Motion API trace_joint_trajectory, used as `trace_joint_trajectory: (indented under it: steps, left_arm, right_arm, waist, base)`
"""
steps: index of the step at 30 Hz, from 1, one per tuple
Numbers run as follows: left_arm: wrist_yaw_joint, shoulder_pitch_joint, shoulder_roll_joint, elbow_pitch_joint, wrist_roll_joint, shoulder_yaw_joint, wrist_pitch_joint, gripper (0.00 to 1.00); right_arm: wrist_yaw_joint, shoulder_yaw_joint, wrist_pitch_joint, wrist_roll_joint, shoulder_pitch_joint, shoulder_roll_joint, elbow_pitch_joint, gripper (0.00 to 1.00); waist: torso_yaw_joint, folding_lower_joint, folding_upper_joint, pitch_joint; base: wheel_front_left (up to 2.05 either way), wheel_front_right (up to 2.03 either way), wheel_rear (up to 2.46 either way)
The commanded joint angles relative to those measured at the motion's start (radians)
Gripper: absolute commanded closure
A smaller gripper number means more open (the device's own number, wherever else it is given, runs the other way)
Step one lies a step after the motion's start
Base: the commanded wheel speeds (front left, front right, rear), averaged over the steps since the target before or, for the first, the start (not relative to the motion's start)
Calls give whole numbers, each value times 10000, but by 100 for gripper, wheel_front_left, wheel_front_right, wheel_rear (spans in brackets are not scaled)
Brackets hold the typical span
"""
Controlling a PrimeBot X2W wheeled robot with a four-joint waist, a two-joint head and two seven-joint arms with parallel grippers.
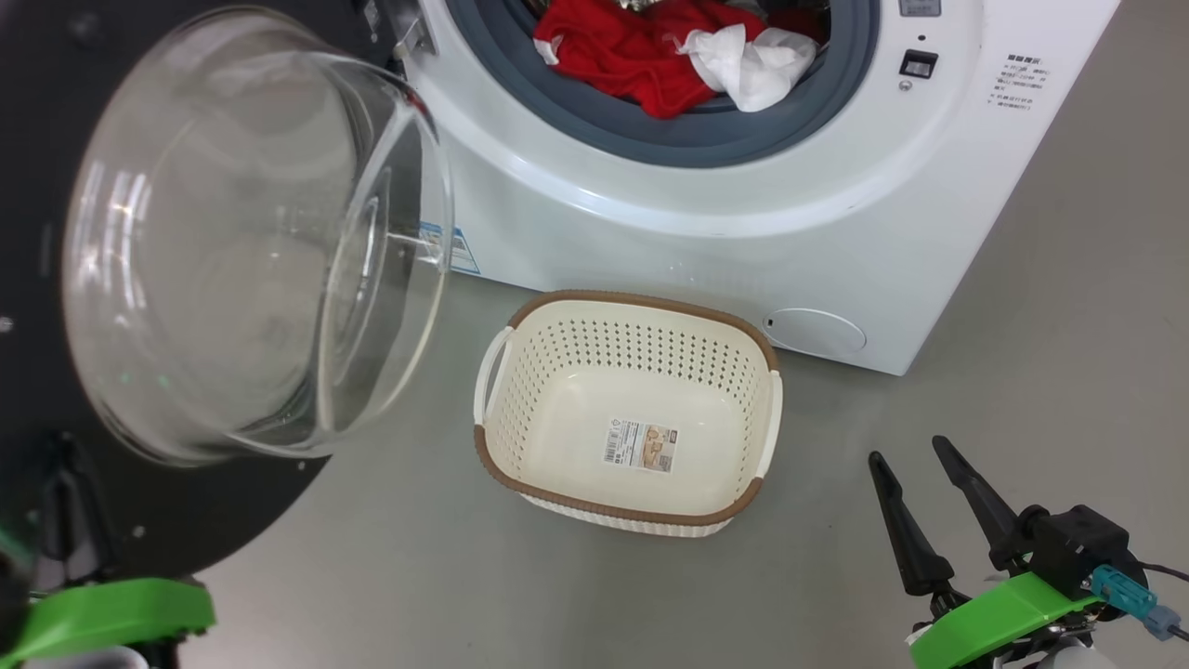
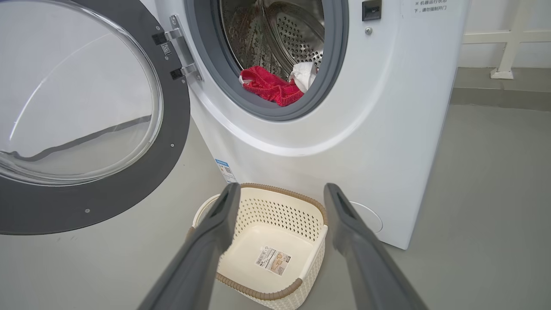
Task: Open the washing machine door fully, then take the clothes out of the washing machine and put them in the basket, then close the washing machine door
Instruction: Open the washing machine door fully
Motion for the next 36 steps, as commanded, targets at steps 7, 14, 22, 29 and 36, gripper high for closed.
trace_joint_trajectory:
  steps: [7, 14, 22, 29, 36]
  left_arm:
    - [-307, -957, 376, 317, 524, 1555, -120, 100]
    - [-432, -1715, 680, 1059, 978, 2437, -120, 100]
    - [-630, -2518, 1259, 2032, 1221, 3265, -120, 100]
    - [-733, -3016, 1655, 2713, 1412, 3701, -120, 100]
    - [-977, -3384, 1927, 3363, 1566, 4016, -120, 100]
  right_arm:
    - [65, 283, -67, -154, -387, -245, -286, 0]
    - [65, 407, -67, -161, -512, -377, -299, 0]
    - [65, 490, -67, -146, -653, -541, -322, 0]
    - [65, 516, -67, -133, -738, -634, -350, 0]
    - [65, 542, -67, -122, -830, -677, -316, 0]
  waist:
    - [-139, 0, 0, 228]
    - [-296, 0, 0, 502]
    - [-466, 0, 0, 798]
    - [-534, 0, 0, 976]
    - [-589, 0, 0, 1015]
  base:
    - [0, 0, 0]
    - [0, 0, 0]
    - [0, 0, 0]
    - [0, 0, 0]
    - [0, 0, 0]
